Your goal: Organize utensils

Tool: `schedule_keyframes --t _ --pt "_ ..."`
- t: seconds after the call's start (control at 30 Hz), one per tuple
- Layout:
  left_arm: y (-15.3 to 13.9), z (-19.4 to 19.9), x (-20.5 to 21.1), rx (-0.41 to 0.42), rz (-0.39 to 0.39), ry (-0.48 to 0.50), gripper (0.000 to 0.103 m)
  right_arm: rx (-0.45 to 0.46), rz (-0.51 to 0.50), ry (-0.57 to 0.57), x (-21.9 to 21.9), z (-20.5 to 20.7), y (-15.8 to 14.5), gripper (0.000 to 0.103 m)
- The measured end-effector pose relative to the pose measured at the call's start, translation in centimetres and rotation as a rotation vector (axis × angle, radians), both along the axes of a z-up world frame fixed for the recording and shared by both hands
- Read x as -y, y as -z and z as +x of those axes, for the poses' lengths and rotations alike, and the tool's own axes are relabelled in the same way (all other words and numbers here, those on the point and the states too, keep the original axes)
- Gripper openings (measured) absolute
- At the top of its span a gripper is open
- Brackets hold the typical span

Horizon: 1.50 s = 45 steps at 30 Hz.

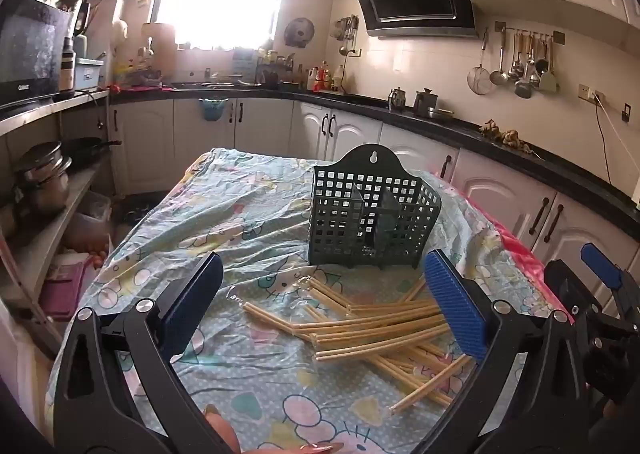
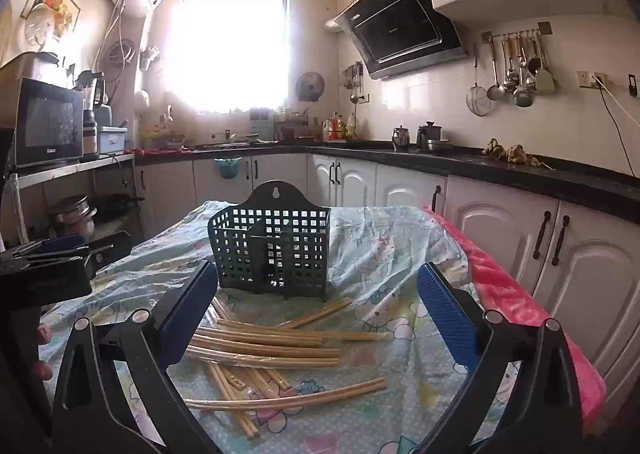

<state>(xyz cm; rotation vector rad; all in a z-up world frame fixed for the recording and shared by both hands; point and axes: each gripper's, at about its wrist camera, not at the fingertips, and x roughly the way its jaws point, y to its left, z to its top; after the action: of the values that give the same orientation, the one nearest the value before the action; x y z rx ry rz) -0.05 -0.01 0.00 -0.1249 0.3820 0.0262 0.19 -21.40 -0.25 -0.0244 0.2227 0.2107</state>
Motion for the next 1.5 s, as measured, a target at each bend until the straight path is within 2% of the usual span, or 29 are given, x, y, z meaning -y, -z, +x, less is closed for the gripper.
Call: schedule_keyframes --t 1.5 --pt "-0.36 -0.24 -0.33 0.0 -0.019 0.001 0.093 0.028 -0.008 -0.003 -0.13 -0.56 -0.61 0.097"
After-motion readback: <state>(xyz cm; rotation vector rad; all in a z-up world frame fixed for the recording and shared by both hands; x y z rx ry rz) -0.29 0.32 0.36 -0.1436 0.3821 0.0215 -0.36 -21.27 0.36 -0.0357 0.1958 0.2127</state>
